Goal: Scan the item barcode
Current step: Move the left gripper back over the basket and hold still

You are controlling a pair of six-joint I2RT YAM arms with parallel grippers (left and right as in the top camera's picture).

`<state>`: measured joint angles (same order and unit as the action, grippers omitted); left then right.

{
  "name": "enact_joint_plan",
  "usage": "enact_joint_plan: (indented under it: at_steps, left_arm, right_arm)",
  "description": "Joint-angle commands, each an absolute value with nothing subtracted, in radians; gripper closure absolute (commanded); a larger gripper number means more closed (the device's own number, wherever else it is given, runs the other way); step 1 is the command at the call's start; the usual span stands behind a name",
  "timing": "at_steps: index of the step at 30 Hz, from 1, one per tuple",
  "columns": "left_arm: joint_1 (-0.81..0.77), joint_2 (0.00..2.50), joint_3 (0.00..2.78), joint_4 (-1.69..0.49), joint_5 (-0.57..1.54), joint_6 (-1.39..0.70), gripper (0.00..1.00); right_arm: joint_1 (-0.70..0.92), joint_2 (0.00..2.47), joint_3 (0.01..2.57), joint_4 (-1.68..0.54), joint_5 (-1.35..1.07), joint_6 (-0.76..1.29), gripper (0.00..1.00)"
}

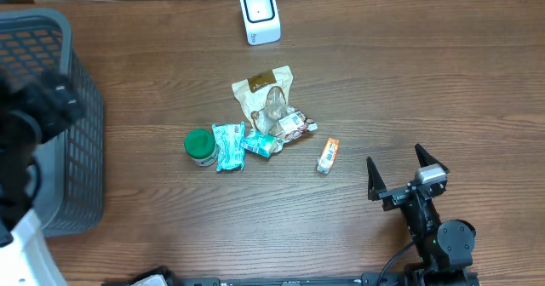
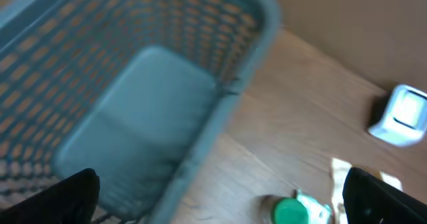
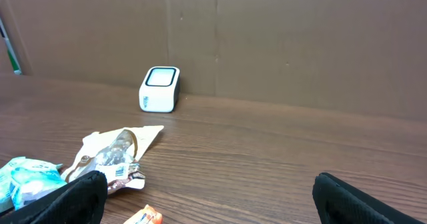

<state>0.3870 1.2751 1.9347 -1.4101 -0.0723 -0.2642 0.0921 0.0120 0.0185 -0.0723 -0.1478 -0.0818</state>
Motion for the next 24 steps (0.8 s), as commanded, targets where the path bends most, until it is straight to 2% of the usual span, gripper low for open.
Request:
enact_joint_plan:
  at_steps: [1,6,24]
  left_arm:
    - [0.511,1.305,1.927,-1.414,0.027,-0.193,0.0]
    - [0.539,1.356,1.899,-1.416,0.025,-0.123,0.02]
    - [0.538,1.579,1.882,-1.425,0.023,-0.123,0.0]
  right_arm:
    - [0.089,0.003,0.008,-0.069,-0.134,-0.078,0.0]
    - [0.089,0.003,0.008,-0.069,-0.134,-0.078,0.0]
    - [0.089,0.003,0.008,-0.069,-0.134,-0.078,0.0]
